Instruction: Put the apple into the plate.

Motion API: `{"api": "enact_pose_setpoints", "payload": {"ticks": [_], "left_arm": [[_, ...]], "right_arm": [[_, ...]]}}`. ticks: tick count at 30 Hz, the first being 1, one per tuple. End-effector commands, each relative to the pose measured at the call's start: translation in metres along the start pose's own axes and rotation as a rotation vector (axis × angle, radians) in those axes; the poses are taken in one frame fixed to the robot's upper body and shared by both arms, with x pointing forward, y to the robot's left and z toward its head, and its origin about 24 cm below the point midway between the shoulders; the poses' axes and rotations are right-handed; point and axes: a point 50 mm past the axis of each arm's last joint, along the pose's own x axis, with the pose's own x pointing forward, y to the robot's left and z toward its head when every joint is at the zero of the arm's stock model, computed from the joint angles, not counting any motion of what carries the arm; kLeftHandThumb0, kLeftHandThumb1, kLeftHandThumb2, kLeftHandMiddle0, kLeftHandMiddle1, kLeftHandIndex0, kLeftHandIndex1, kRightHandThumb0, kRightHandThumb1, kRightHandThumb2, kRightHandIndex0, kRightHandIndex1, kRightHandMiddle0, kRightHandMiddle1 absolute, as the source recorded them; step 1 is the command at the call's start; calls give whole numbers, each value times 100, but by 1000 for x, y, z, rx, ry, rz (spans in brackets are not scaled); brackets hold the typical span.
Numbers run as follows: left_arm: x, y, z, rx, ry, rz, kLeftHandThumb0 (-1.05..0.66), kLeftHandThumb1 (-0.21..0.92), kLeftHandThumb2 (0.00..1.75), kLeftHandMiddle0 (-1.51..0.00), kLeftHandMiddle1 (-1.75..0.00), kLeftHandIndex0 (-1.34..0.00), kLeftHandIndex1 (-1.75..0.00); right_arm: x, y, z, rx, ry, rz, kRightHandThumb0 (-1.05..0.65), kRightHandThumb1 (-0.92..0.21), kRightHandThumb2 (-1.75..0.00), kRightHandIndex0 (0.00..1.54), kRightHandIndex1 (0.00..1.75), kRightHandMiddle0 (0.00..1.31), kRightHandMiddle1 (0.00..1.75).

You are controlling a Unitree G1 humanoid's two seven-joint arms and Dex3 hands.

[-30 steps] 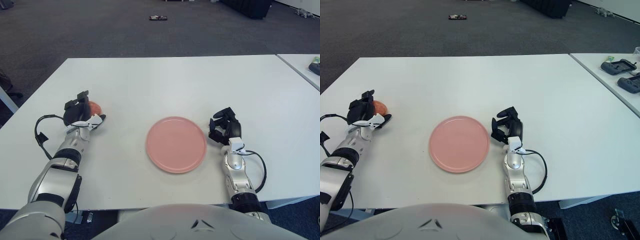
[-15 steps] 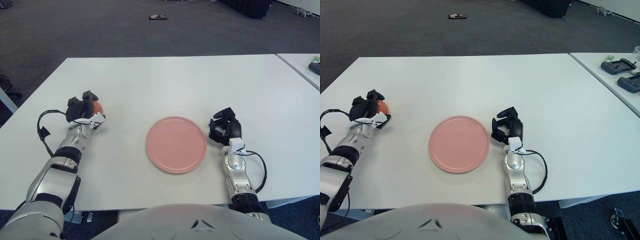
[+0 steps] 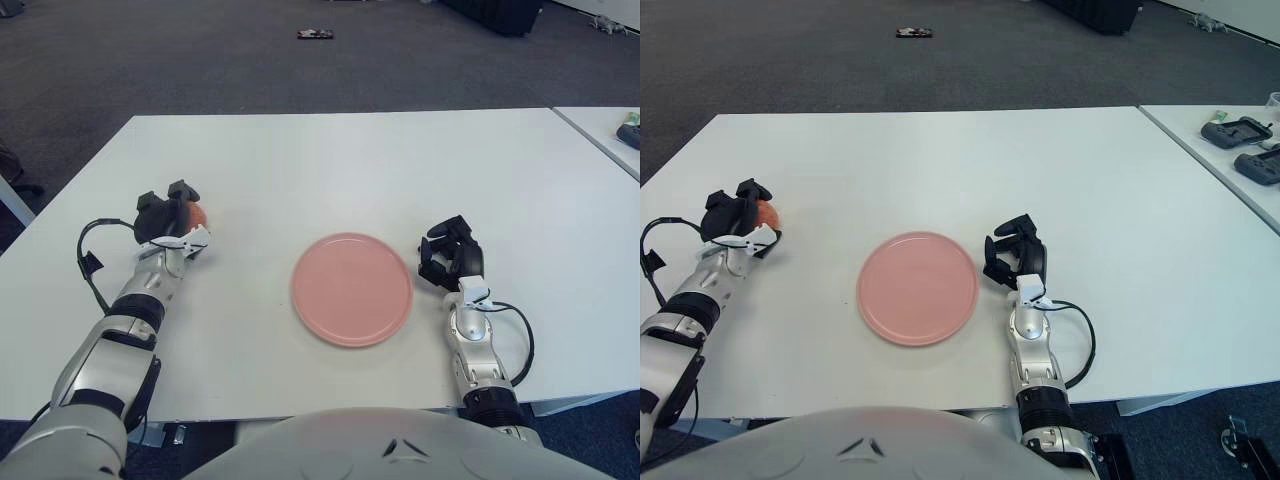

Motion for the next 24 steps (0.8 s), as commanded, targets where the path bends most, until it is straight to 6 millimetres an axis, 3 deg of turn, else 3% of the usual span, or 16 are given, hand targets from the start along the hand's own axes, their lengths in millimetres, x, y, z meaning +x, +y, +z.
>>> {"api": "enact_pose_setpoints", "payload": {"ticks": [1, 24], "left_arm": [[-13, -17, -10, -6, 68, -92, -22, 16, 149, -130, -175, -107, -175], [-15, -14, -5, -118, 50, -51, -13, 18, 157, -137, -175, -119, -175]], "right_arm": [[1, -2, 2, 5, -7, -16, -40, -61, -96, 62, 135, 39, 175], [3, -3, 2, -1, -1, -16, -41, -57, -101, 63, 134, 41, 175]]}}
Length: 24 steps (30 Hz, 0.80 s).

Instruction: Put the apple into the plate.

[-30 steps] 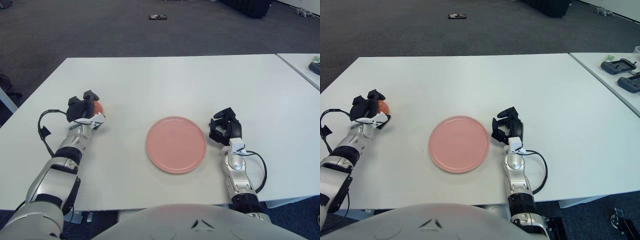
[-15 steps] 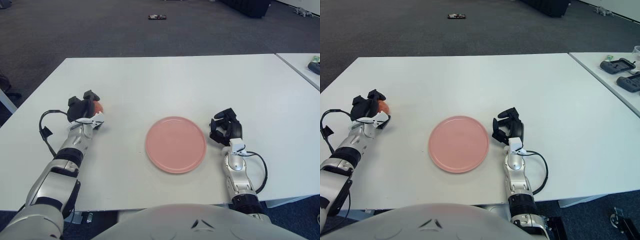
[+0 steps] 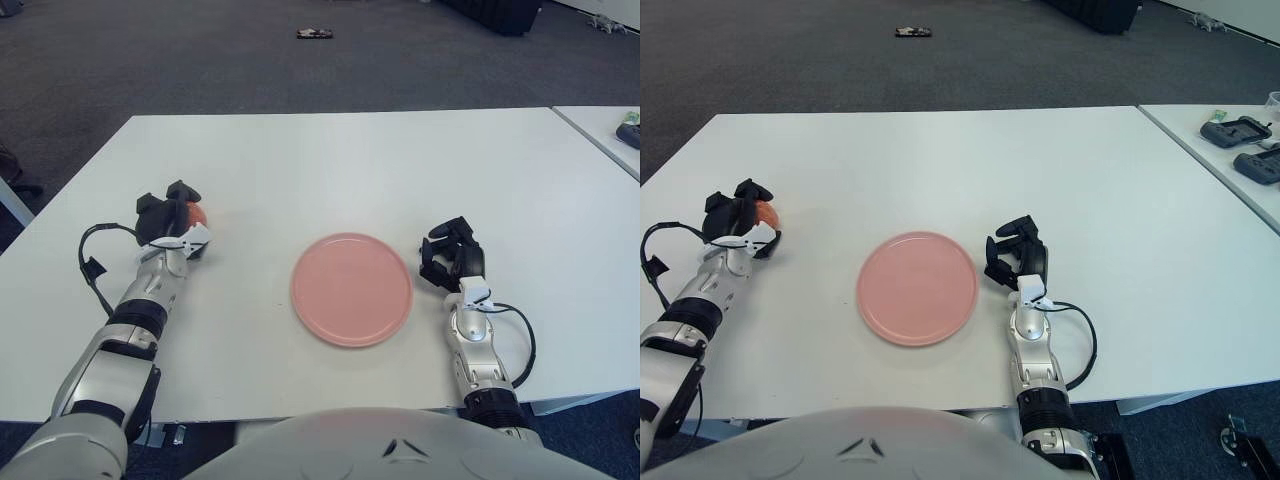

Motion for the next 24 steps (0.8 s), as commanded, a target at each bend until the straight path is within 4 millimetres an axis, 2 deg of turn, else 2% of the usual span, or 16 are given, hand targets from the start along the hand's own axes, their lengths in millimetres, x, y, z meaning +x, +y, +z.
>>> {"api": "enact_pose_setpoints", "payload": {"ticks": [1, 9, 24], "left_arm": [[-12, -15, -8, -2, 25, -69, -13, 18, 158, -138, -175, -119, -175], [-12, -12, -7, -69, 5, -65, -9, 16, 161, -140, -175, -123, -175], [-15, 3, 6, -438, -84, -38, -5, 12, 169, -149, -175, -132, -175]], "right_arm": [[3, -2, 3, 3, -10, -11, -41, -57, -102, 64, 134, 42, 175], [3, -3, 3, 1, -19, -8, -41, -56, -102, 66, 135, 42, 175], [5, -3, 2, -18, -6, -22, -42, -52, -107, 67, 142, 45, 175]]}}
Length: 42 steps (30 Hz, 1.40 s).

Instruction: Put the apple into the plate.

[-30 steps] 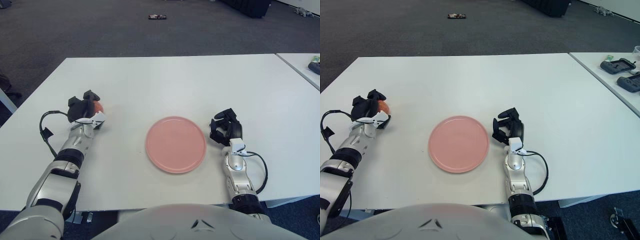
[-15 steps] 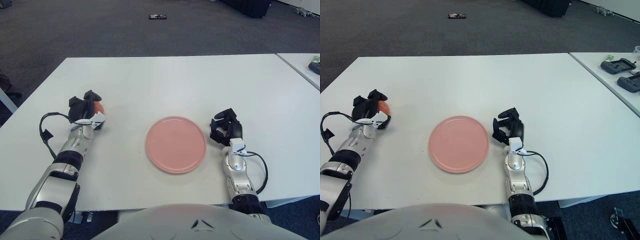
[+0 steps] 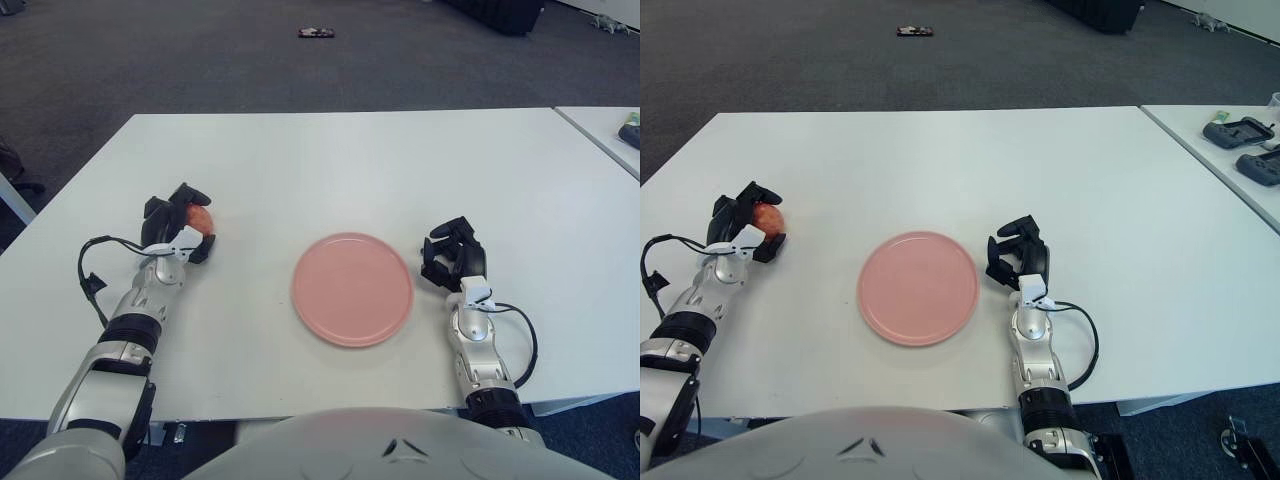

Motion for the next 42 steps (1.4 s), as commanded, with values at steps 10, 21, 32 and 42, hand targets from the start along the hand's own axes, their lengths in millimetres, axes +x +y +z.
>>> {"api": "enact_pose_setpoints", "payload": {"ticks": [10, 21, 32, 42], "left_arm": [[-5, -2, 14, -301, -109, -33, -4, 7, 173, -149, -175, -134, -175], [-7, 0, 33, -521, -196, -109, -3, 7, 174, -144, -175, -131, -175], [-17, -2, 66, -573, -327, -117, -5, 9, 172, -144, -175, -130, -175], [-29, -6, 84, -584, -417, -173, -6, 8, 173, -147, -175, -132, -175]], "right_arm": [[5, -2, 2, -3, 3, -21, -42, -52, -107, 66, 146, 45, 175], [5, -4, 1, 3, 5, -25, -42, -51, -108, 66, 149, 46, 175], [6, -5, -2, 0, 10, -21, -42, -50, -110, 66, 150, 46, 175], [6, -3, -2, 9, 2, -15, -43, -48, -112, 68, 153, 48, 175]]}}
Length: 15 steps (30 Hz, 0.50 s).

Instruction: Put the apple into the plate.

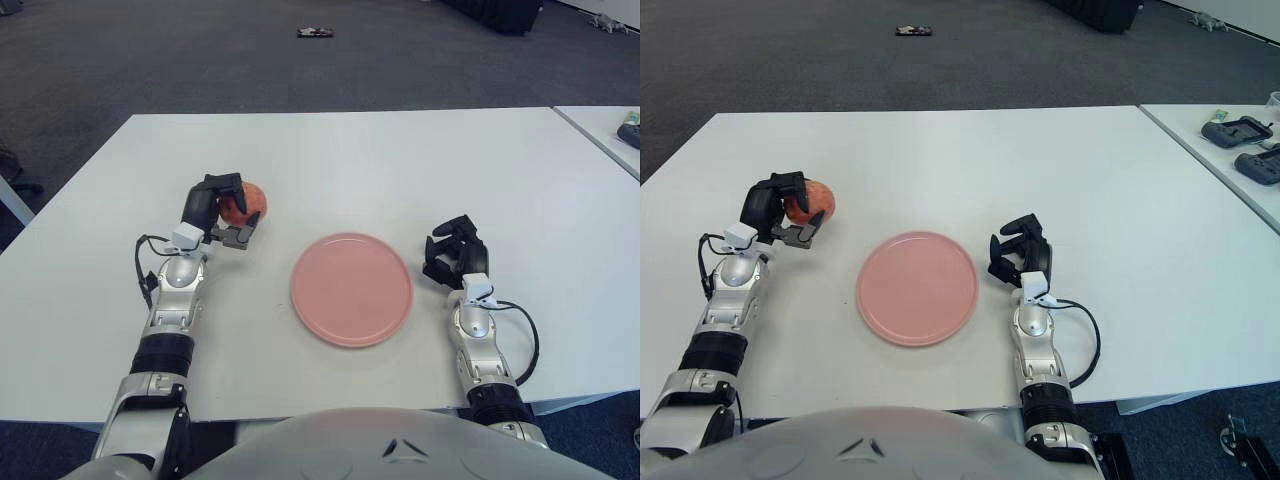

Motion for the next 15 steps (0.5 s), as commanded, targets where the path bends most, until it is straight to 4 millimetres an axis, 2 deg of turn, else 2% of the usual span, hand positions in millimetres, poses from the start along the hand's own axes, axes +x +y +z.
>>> {"api": "enact_pose_setpoints", "payload": {"ticks": [1, 15], "left_arm": [[-1, -3, 7, -7, -27, -26, -6, 8, 173, -147, -175, -132, -175], [-4, -5, 14, 46, -6, -99, -4, 7, 173, -149, -175, -133, -175]], "right_arm": [[1, -1, -1, 9, 1, -3, -43, -48, -112, 68, 153, 48, 175], [-1, -1, -2, 14, 9, -7, -42, -51, -109, 65, 149, 46, 175]]}}
